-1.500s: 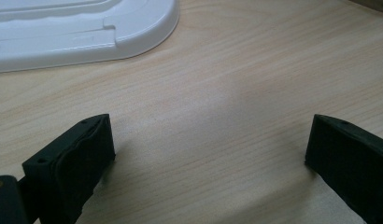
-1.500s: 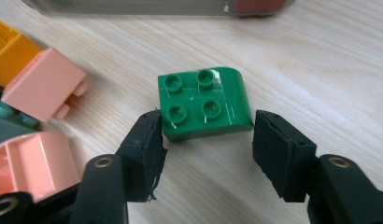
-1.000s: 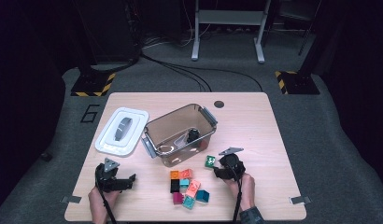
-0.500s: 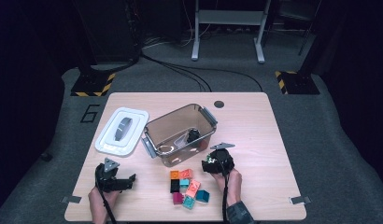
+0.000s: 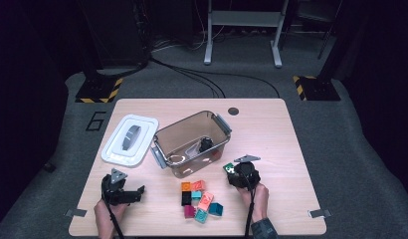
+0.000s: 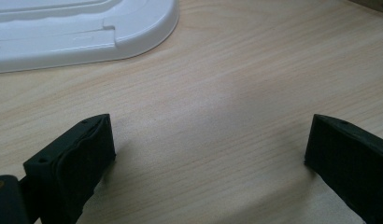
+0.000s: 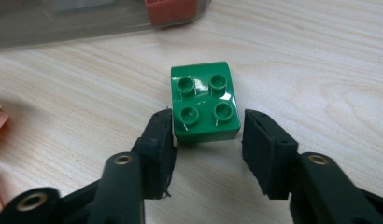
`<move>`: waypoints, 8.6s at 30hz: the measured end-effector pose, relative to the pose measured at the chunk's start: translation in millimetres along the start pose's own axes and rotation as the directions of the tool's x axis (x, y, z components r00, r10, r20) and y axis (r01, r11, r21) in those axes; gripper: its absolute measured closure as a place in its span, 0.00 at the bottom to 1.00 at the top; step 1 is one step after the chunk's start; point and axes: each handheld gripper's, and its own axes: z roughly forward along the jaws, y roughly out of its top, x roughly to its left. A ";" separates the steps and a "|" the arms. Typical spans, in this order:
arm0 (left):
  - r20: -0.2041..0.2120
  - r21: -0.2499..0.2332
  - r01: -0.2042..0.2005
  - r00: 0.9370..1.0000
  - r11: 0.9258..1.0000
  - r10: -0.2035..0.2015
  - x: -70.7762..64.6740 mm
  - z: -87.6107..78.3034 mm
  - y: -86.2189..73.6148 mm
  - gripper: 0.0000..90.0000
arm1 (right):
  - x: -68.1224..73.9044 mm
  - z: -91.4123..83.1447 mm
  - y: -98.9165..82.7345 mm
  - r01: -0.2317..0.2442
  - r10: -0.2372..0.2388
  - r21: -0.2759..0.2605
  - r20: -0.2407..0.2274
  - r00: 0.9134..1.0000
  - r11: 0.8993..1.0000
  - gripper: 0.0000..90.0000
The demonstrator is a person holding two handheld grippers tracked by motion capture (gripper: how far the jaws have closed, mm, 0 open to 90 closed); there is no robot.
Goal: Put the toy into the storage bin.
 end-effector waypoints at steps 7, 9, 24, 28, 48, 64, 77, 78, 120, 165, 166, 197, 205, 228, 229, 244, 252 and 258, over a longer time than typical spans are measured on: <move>0.000 0.000 0.000 1.000 1.000 0.000 0.0 0.0 0.0 0.01 | 3.6 2.9 -2.1 0.051 -0.051 -0.040 0.005 0.999 0.998 0.65; 0.000 -0.001 0.000 1.000 1.000 0.000 0.0 0.0 0.0 0.01 | 3.3 2.8 -2.1 0.051 -0.051 -0.040 0.004 0.999 0.998 0.65; 0.000 0.000 0.000 1.000 1.000 0.000 0.0 0.0 0.0 0.01 | -25.9 -17.0 10.6 -0.009 0.010 -0.068 0.026 1.000 0.998 0.66; 0.001 0.001 0.001 1.000 1.000 -0.001 0.0 0.0 0.0 0.01 | -33.1 -23.0 17.8 -0.017 0.020 -0.076 0.037 0.999 0.997 0.66; 0.005 0.008 -0.002 1.000 1.000 0.002 0.4 -0.5 0.3 0.01 | -63.8 -45.6 67.2 -0.030 0.034 -0.107 0.043 0.999 0.994 0.66; 0.004 0.007 -0.001 1.000 1.000 0.001 0.3 -0.5 0.3 0.01 | -63.1 -58.2 111.2 0.000 0.007 -0.125 0.056 0.998 0.992 0.66; 0.005 0.008 -0.001 1.000 1.000 0.001 0.3 -0.6 0.3 0.01 | -35.8 -67.4 148.7 0.072 -0.070 -0.143 0.019 0.997 0.987 0.65; 0.005 0.004 0.001 1.000 1.000 -0.001 0.2 -0.3 0.2 0.01 | -32.6 -67.5 150.8 0.075 -0.074 -0.141 0.012 0.997 0.987 0.65; 0.005 0.008 -0.001 1.000 1.000 0.000 0.3 -0.5 0.3 0.01 | 13.2 -44.5 151.8 0.186 -0.183 0.043 -0.067 0.981 0.982 0.61; 0.001 0.000 0.000 1.000 1.000 0.000 0.0 0.0 0.0 0.01 | 15.3 -54.2 16.8 0.262 -0.269 -0.060 -0.226 0.936 0.963 0.04; 0.001 0.000 0.000 1.000 1.000 0.000 0.0 0.0 0.0 0.01 | 16.8 -53.7 13.9 0.275 -0.281 -0.061 -0.235 0.931 0.960 0.04; 0.001 0.000 0.001 1.000 1.000 -0.001 0.0 0.1 0.0 0.01 | 63.6 -46.5 -32.1 0.513 -0.458 -0.005 -0.457 0.762 0.858 0.42; 0.005 0.008 -0.001 1.000 1.000 0.001 0.3 -0.5 0.3 0.01 | 66.2 -42.3 -32.7 0.541 -0.485 0.008 -0.431 0.761 0.841 0.65; 0.007 0.015 -0.001 1.000 1.000 0.001 0.2 -0.9 0.6 0.01 | 33.2 -34.8 -12.2 0.375 -0.364 -0.012 -0.266 0.893 0.927 0.65; 0.006 0.011 0.000 1.000 1.000 0.000 0.1 -0.6 0.4 0.01 | 31.1 -34.0 -10.6 0.365 -0.355 -0.012 -0.259 0.898 0.931 0.65; 0.002 0.002 0.001 1.000 1.000 -0.001 -0.2 -0.1 0.1 0.01 | -1.6 -28.5 10.7 0.225 -0.227 -0.032 -0.135 0.964 0.974 0.65; 0.001 0.002 0.001 1.000 1.000 -0.001 -0.2 0.0 0.1 0.01 | -20.4 -23.6 21.4 0.160 -0.161 -0.020 -0.092 0.983 0.987 0.65; 0.002 0.002 0.001 1.000 1.000 -0.001 -0.2 0.0 0.1 0.02 | -29.5 -14.0 25.8 0.132 -0.132 0.000 -0.050 0.990 0.991 0.65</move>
